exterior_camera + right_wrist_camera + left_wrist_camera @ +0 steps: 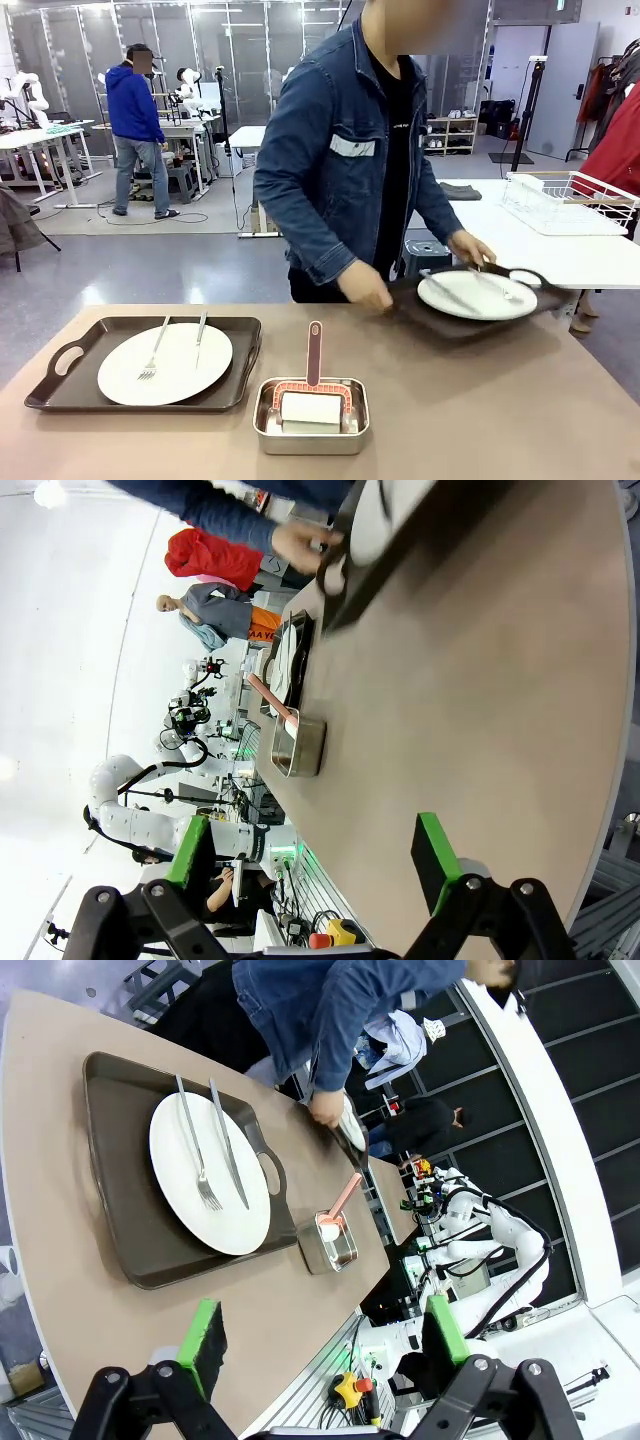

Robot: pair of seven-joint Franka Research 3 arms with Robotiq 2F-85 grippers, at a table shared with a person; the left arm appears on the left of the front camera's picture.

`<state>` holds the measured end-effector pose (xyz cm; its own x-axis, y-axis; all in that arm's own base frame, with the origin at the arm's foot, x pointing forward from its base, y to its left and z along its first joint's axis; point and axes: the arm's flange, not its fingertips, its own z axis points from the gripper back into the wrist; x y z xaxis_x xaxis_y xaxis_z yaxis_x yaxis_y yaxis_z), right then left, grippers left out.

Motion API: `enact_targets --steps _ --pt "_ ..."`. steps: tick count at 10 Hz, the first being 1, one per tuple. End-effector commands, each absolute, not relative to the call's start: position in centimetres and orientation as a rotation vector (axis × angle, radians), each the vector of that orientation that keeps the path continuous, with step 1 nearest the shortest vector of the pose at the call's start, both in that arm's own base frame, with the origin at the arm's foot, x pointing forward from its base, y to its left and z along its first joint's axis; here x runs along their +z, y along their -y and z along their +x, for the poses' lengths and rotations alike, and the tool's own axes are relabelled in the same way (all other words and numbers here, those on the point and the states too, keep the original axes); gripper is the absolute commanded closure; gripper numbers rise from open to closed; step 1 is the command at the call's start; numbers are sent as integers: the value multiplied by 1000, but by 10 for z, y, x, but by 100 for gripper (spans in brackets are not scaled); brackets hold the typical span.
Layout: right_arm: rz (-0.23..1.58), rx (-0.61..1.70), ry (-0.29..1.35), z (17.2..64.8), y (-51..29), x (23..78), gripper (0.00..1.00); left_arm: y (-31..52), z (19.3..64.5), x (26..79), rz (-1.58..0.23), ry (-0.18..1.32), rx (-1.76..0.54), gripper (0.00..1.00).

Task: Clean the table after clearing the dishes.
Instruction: When the left (or right) Handle tray is removed, use the left hand (or right hand) to clean the left (or right) side of the table with the Lint Roller.

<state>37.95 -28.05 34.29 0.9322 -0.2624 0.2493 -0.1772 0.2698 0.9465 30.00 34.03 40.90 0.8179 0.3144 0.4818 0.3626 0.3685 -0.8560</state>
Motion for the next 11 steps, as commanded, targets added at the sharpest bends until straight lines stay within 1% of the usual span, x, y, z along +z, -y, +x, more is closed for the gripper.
enact_targets --steps 1,6,8,9,10,11 --pt "1318 -55 395 378 280 346 0 -342 296 410 -1220 652 -34 0" --pt "1306 -59 394 380 281 343 0 -342 296 410 -1220 652 -34 0" --pt "1135 205 408 403 241 402 0 -342 296 410 -1220 652 -34 0" --pt "1057 349 399 421 206 438 0 -342 296 410 -1220 652 -34 0" --pt "987 476 374 434 166 467 0 -342 296 410 -1220 652 -34 0" --pt "873 647 328 448 99 499 0 -342 296 410 -1220 652 -34 0"
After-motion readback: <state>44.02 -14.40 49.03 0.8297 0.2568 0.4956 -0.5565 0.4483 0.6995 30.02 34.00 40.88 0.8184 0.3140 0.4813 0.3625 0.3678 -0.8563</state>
